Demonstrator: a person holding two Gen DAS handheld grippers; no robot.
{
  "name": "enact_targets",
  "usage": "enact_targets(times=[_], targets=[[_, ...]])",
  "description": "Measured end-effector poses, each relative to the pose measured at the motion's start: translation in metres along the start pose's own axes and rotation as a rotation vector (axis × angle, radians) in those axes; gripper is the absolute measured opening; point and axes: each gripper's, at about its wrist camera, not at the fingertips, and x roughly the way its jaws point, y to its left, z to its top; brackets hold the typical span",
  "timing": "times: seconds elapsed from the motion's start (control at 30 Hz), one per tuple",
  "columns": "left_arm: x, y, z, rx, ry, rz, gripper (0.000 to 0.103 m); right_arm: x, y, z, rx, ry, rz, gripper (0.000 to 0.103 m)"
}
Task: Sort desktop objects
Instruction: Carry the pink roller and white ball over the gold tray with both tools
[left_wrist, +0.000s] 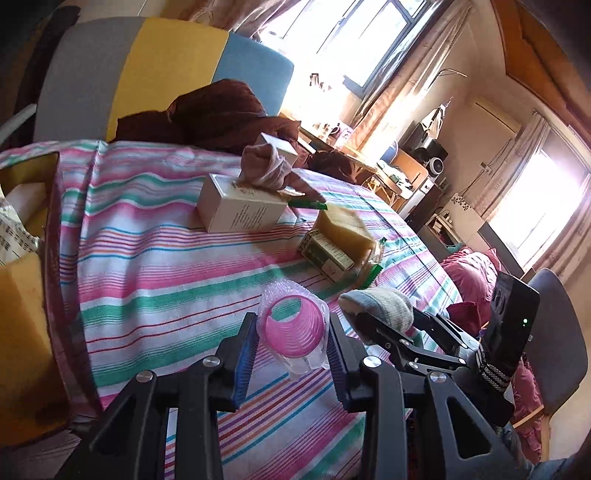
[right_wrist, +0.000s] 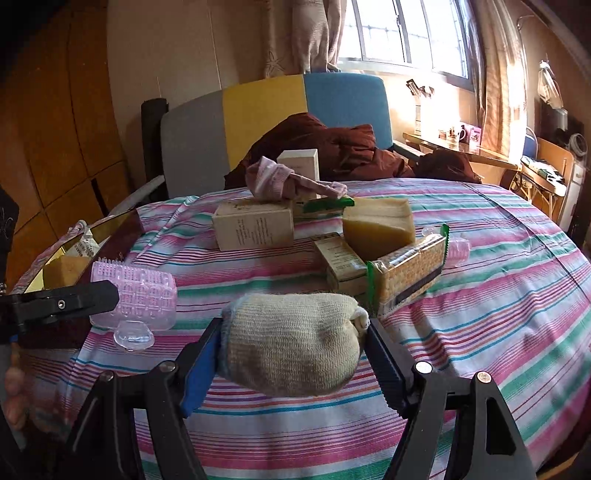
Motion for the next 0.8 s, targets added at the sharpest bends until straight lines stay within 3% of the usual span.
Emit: enact_targets(times=[0.2,0.33,0.6,0.8], targets=[[-0.057,0.010,0.000,-0.002,-0.101,0.029,0.036,-0.008,0.029,0.017,-0.045,-0.033,0.075,0.075],[-0.099,0.036,-0.004,-0.042,-0.170,0.110,0.036,-0.010,0.063,0.030,-0.092,-0.054,0.163,0.075],[-0.176,0.116,-0.024,-0.156,-0.252,0.342,0.036,-0.016,0.175,0.049,-0.265,-0.082,0.395,0.075],[-0.209,0.165,-0.042,-0.233,-0.277,0.442,0.036,-0.014,0.260,0.046,-0.399,-0.063,0.538,0.075]])
